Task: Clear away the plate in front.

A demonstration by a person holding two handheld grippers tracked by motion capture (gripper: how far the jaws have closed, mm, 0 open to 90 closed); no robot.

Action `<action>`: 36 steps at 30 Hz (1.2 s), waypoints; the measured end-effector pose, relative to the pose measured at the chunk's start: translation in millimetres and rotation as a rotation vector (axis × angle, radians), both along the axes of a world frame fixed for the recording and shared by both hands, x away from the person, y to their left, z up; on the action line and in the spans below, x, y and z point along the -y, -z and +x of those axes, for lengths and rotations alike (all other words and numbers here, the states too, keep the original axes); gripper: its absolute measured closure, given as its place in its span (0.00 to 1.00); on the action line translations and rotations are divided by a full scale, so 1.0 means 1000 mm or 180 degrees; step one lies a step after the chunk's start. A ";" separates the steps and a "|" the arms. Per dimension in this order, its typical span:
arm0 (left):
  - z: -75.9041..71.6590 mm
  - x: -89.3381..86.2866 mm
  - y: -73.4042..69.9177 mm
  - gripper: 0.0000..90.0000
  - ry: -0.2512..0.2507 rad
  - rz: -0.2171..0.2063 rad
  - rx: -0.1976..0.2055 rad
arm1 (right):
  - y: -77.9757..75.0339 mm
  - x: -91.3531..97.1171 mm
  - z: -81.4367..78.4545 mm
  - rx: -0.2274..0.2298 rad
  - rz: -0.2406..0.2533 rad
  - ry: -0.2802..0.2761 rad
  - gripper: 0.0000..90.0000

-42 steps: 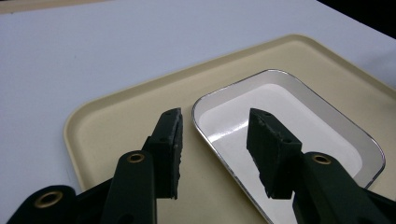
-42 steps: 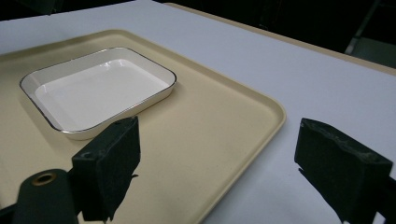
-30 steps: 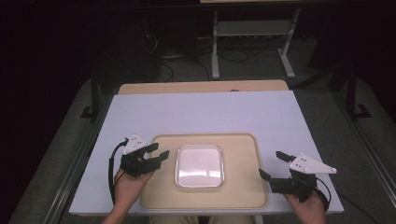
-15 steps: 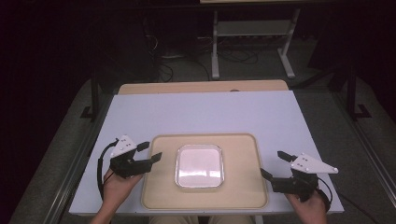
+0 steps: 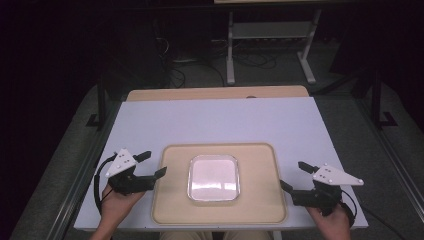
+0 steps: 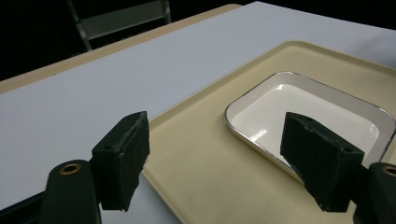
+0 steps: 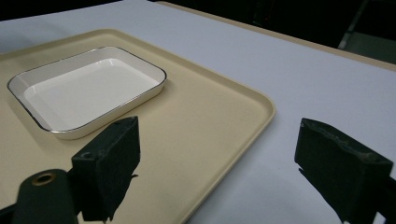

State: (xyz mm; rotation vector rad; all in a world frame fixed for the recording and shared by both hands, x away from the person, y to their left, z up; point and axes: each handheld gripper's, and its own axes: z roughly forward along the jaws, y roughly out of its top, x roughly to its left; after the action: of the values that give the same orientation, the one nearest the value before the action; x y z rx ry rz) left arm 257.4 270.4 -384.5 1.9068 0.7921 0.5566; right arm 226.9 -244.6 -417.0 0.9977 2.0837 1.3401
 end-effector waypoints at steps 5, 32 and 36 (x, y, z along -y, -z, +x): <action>-0.006 -0.003 0.001 0.26 0.0006 0.0006 0.0075 | 0.000 0.002 0.000 0.0008 0.0007 0.0015 0.15; -0.026 -0.008 0.028 0.20 0.0045 -0.0029 0.0015 | 0.002 0.007 -0.003 -0.0027 -0.0006 0.0028 0.15; -0.029 -0.009 0.029 0.19 0.0052 -0.0011 0.0016 | 0.003 0.006 -0.003 -0.0027 -0.0017 0.0006 0.15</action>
State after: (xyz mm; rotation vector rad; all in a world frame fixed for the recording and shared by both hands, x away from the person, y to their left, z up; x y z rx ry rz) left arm 228.6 279.4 -413.3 1.9063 0.7732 0.5492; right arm 223.9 -250.2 -419.6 1.0048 2.0909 1.3310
